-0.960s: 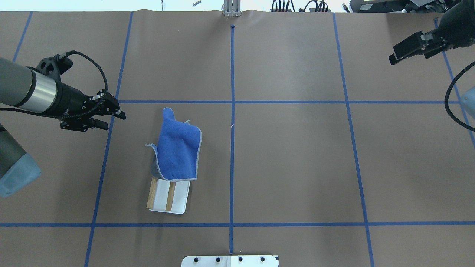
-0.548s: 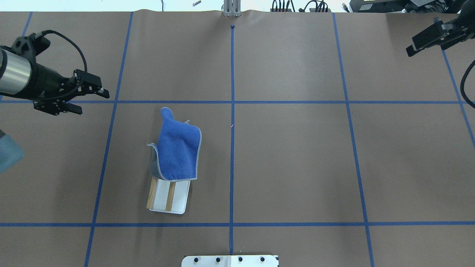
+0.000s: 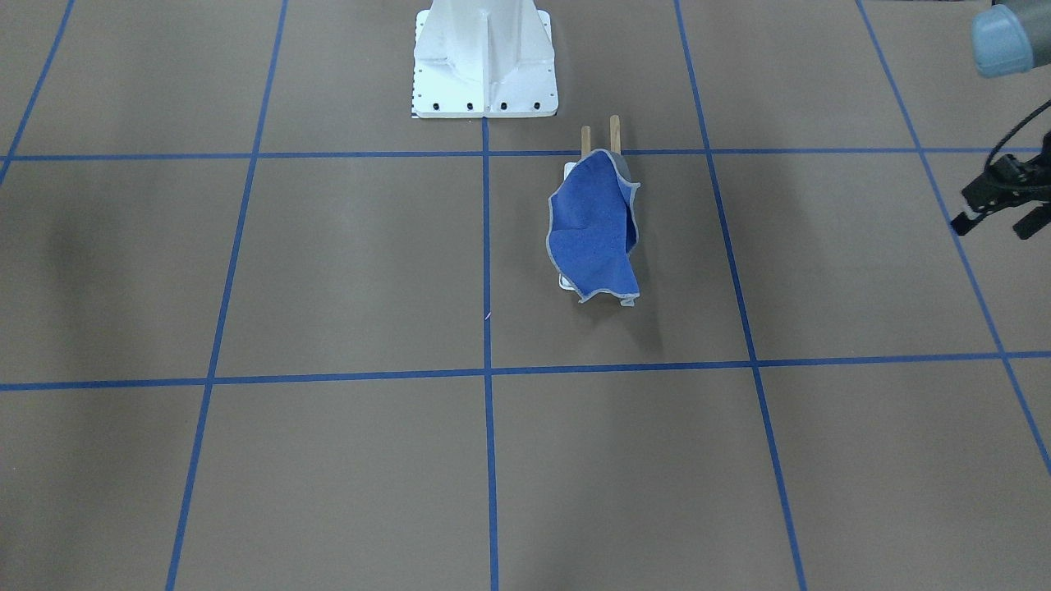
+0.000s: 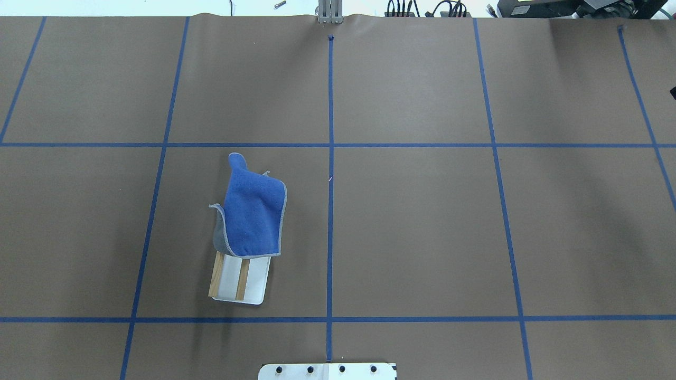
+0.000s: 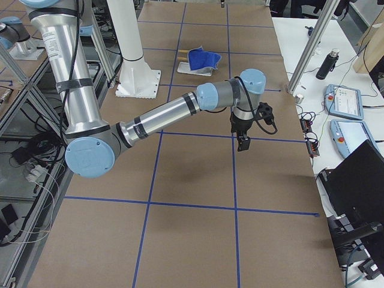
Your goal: Hang towel on rack
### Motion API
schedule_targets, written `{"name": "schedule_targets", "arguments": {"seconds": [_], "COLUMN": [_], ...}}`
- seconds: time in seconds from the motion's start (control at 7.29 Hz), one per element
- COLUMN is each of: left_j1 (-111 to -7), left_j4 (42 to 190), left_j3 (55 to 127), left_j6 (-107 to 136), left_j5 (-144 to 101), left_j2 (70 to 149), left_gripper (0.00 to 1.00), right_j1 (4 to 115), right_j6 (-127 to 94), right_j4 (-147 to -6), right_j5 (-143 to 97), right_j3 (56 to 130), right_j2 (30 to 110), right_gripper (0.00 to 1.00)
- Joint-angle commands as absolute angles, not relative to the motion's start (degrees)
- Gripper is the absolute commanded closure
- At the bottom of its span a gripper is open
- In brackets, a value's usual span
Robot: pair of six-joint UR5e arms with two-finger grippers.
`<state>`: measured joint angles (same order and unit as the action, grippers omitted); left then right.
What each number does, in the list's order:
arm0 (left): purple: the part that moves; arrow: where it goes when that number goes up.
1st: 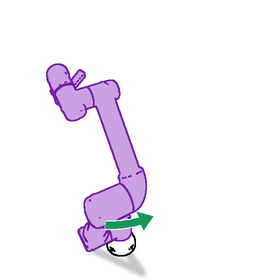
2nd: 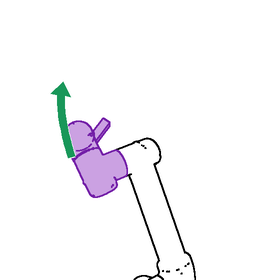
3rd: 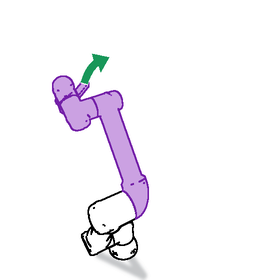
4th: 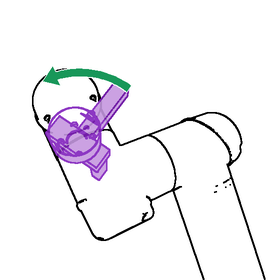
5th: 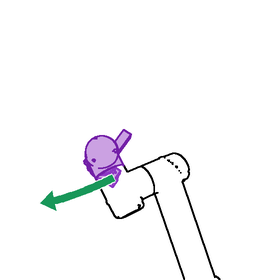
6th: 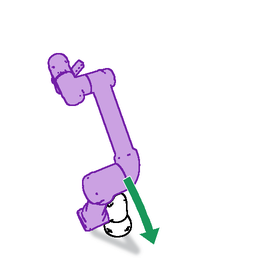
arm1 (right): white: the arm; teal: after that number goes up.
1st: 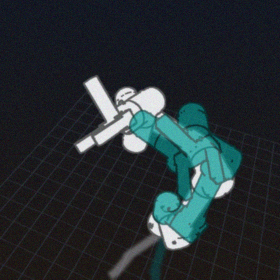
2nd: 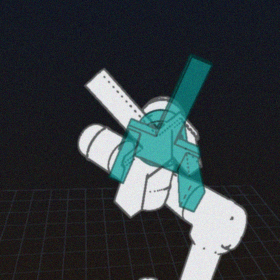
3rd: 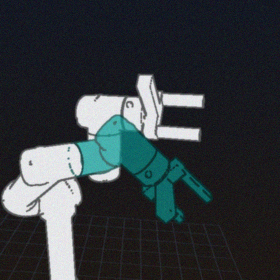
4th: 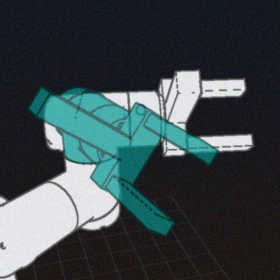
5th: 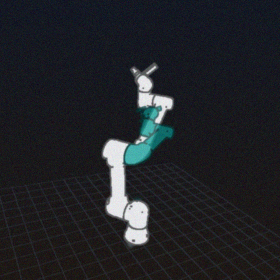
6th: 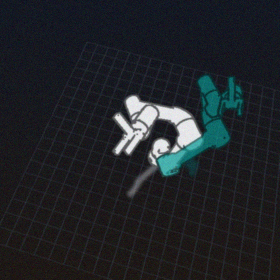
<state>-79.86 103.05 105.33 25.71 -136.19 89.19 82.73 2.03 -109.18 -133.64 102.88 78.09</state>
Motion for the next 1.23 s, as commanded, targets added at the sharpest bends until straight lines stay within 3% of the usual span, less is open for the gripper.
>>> {"name": "schedule_targets", "arguments": {"seconds": [0.0, 0.27, 0.55, 1.1], "left_j1": [-89.0, -92.1, -92.2, -92.0], "left_j4": [101.8, 103.3, 103.4, 95.8], "left_j3": [100.1, 99.5, 96.1, 96.3], "left_j6": [13.3, 8.5, 6.6, 10.6], "left_j5": [-137.0, -136.3, -132.0, -131.1], "left_j2": [84.9, 82.7, 81.9, 83.4], "left_gripper": [0.02, 0.02, 0.02, 0.02], "right_j1": [86.4, 86.4, 87.2, 90.7], "right_j6": [6.7, 7.4, 6.9, 5.4], "right_j4": [-111.5, -110.3, -105.3, -108.6], "right_j5": [-134.9, -132.1, -131.4, -135.4], "right_j3": [101.3, 99.3, 92.6, 92.1], "right_j2": [83.5, 83.3, 82.6, 85.1], "right_gripper": [0.00, 0.00, 0.00, 0.00]}}
